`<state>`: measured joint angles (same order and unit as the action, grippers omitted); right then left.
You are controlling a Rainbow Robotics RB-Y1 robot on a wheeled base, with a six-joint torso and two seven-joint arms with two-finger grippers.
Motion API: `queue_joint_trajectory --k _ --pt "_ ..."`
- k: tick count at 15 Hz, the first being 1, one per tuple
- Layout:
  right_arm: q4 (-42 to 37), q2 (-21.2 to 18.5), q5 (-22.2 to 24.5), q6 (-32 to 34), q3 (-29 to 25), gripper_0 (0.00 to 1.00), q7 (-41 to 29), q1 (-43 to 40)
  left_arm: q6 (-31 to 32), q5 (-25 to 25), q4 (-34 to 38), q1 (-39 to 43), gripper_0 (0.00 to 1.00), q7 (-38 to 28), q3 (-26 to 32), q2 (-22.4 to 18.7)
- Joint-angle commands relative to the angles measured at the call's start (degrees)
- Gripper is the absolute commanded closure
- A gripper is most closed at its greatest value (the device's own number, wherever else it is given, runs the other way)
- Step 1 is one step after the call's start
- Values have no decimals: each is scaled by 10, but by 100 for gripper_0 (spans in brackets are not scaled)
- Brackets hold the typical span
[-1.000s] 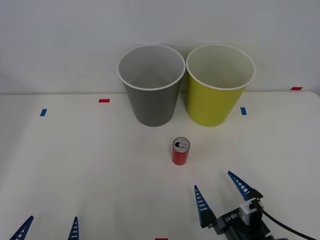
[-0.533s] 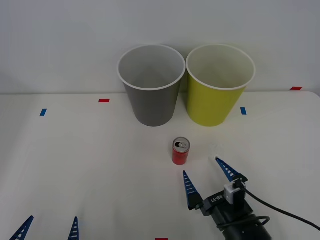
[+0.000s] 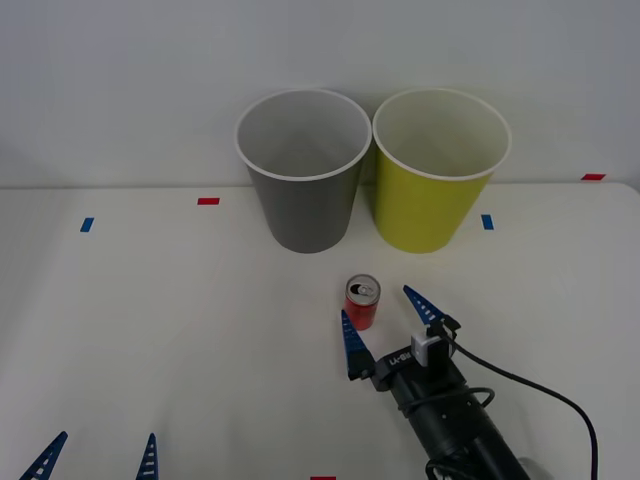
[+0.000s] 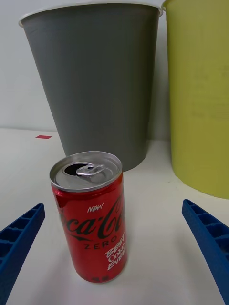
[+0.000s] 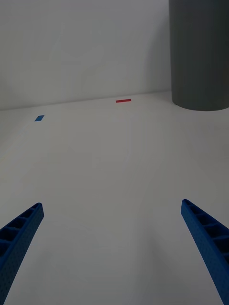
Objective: Put cans in the gray bin and PET bottles in the light green bin.
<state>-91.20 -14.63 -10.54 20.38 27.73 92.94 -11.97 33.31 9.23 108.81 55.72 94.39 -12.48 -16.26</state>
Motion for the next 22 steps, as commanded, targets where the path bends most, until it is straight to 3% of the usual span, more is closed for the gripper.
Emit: queue_joint_trajectory --k 1,13,14,15,16,22 --pt "16 2 2 -1 7 0 -1 22 0 0 0 0 0 0 0 0" --pt "20 7 -1 -62 14 0 1 62 0 0 0 0 0 0 0 0" --pt "20 6 -1 -61 14 25 -1 63 0 0 0 0 0 0 0 0" --pt "20 7 -4 -61 14 77 -2 63 0 0 0 0 0 0 0 0" --pt "20 8 -6 -61 14 97 -4 63 0 0 0 0 0 0 0 0" --pt "20 11 -11 -60 14 100 -9 62 0 0 0 0 0 0 0 0"
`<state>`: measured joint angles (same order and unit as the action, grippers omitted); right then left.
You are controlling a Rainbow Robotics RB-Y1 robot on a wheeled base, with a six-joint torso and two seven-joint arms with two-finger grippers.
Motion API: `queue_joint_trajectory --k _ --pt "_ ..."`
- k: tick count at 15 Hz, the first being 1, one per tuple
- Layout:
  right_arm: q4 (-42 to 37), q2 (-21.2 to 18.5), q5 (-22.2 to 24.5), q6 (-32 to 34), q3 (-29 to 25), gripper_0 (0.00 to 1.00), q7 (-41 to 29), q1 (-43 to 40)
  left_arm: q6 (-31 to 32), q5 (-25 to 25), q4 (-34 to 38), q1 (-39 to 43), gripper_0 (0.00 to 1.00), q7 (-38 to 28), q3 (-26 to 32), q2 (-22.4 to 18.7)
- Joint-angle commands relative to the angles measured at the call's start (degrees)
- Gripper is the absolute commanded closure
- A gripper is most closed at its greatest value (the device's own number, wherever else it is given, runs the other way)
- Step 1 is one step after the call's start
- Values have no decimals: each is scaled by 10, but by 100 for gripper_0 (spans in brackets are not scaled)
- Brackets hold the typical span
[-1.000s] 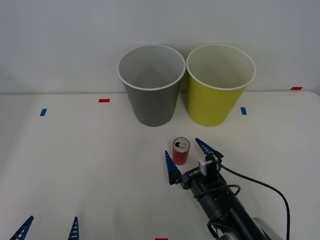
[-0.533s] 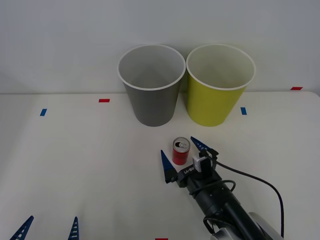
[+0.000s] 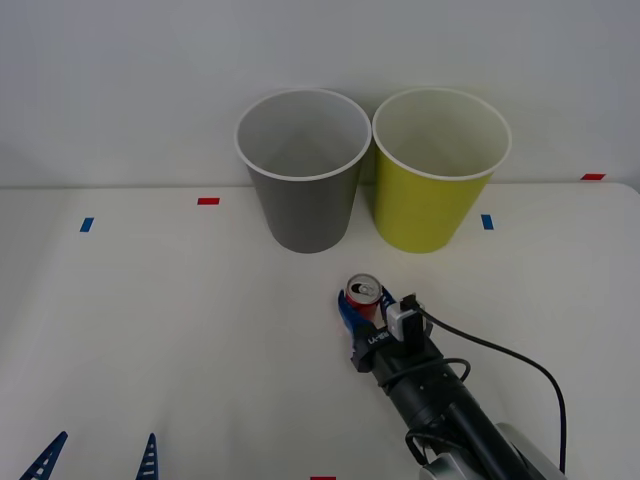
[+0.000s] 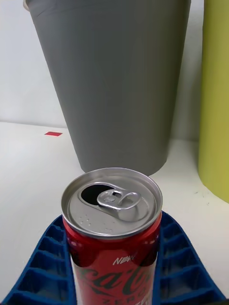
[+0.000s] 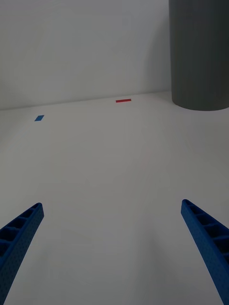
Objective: Put cans in the gray bin and PET bottles in the light green bin.
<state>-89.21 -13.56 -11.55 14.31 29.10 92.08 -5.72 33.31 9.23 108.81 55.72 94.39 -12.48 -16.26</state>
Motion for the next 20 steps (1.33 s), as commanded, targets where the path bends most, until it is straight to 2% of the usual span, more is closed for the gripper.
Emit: queue_joint_trajectory --k 1,7,11,13,16,20 --pt "0 0 0 1 0 100 -1 -1 0 0 0 0 0 0 0 0" --pt "-27 -4 3 -11 1 100 -1 -3 0 0 0 0 0 0 0 0" --pt "-195 -42 -1 -182 -2 100 -2 -36 0 0 0 0 0 0 0 0" --pt "-260 -48 -5 -262 -7 100 -6 -37 0 0 0 0 0 0 0 0" --pt "-348 -46 -12 -379 -24 100 -12 -29 0 0 0 0 0 0 0 0" --pt "-447 -23 -22 -565 -43 100 -20 14 0 0 0 0 0 0 0 0"
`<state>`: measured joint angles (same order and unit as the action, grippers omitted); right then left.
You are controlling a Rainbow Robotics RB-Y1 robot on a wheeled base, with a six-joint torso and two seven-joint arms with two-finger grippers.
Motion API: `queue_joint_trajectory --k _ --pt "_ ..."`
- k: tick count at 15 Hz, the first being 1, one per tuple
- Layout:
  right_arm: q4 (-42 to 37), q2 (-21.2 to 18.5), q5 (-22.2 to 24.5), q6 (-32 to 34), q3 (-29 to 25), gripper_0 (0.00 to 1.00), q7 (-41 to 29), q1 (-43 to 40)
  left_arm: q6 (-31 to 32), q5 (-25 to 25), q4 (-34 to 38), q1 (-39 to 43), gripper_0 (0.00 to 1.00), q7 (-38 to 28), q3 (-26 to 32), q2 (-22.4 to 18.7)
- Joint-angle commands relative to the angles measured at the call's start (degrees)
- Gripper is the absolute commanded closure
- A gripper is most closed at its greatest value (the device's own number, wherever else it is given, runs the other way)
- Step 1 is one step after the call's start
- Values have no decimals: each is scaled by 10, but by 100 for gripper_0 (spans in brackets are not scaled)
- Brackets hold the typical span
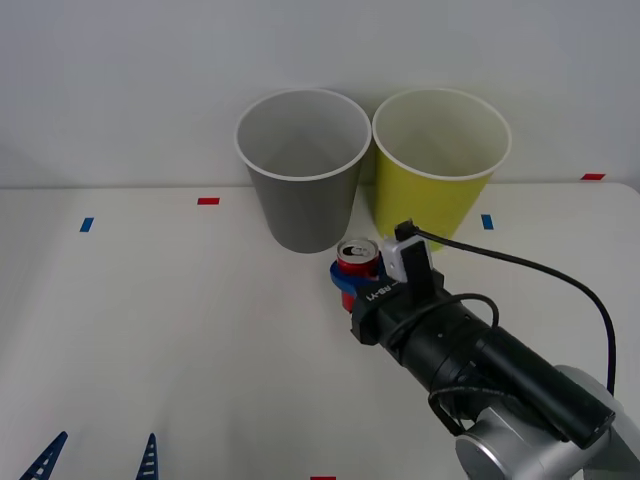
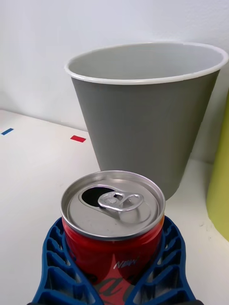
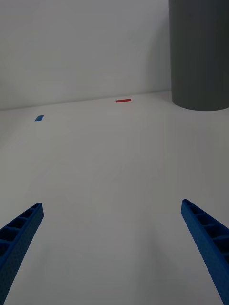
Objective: Put cans in the gray bin and PET bottles in the light green bin.
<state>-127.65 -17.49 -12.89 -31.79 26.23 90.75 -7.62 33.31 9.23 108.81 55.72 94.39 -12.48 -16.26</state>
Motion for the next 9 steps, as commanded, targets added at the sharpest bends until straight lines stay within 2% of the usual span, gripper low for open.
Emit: queue_joint_trajectory --k 1,6,9 --pt "-74 27 -13 -136 -18 100 -9 54 0 0 0 0 0 0 0 0" --pt "-87 82 -28 -253 -55 100 -15 168 0 0 0 0 0 0 0 0" --pt "-87 92 -35 -369 -86 100 -24 256 0 0 0 0 0 0 0 0"
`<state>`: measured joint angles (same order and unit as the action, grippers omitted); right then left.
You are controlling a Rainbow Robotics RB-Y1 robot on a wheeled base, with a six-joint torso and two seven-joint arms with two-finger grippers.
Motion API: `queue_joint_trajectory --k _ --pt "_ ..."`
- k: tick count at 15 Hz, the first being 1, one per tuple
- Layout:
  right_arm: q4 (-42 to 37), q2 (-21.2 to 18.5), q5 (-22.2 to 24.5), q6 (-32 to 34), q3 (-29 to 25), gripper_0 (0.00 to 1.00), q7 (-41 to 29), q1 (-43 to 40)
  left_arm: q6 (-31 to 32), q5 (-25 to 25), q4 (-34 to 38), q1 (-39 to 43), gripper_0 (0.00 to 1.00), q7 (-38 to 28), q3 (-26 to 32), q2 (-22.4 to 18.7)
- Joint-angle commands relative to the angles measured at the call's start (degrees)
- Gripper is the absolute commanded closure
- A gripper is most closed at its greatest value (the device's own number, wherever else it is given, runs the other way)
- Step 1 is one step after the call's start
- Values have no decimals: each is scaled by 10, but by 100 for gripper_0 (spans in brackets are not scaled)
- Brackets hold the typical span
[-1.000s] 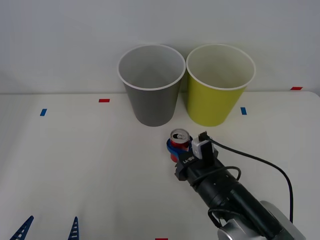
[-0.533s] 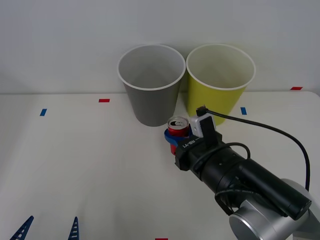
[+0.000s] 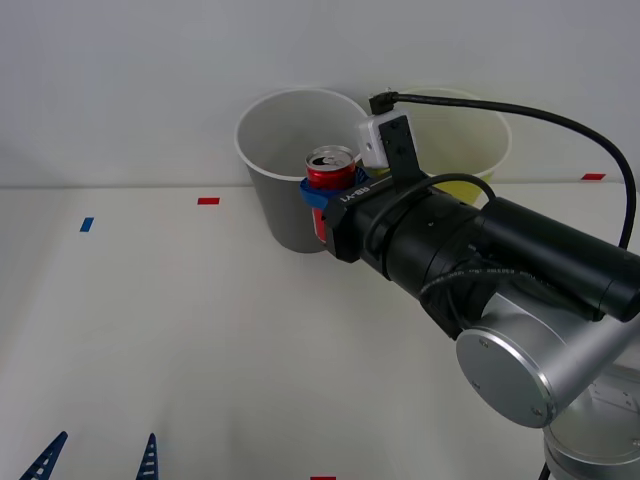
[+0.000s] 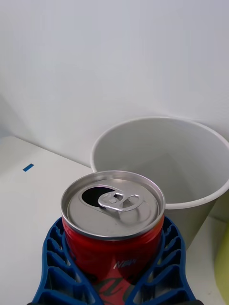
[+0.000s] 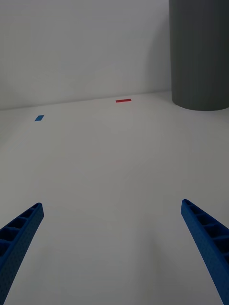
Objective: Put cans in the gray bin and PET bottles in the light green bin.
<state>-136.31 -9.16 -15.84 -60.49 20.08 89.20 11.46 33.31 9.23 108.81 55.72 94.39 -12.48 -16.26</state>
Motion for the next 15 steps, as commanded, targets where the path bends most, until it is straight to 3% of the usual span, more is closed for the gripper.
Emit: queue_joint_trajectory --k 1,3,6,12,15 --pt "0 11 -9 -110 -33 100 -19 96 0 0 0 0 0 0 0 0" --pt "12 18 -2 -130 -41 100 -75 147 0 0 0 0 0 0 0 0" --pt "66 20 19 -99 -48 100 -79 199 0 0 0 0 0 0 0 0" --pt "247 27 24 122 -64 100 -72 249 0 0 0 0 0 0 0 0" --pt "327 29 37 191 -62 100 -75 266 0 0 0 0 0 0 0 0"
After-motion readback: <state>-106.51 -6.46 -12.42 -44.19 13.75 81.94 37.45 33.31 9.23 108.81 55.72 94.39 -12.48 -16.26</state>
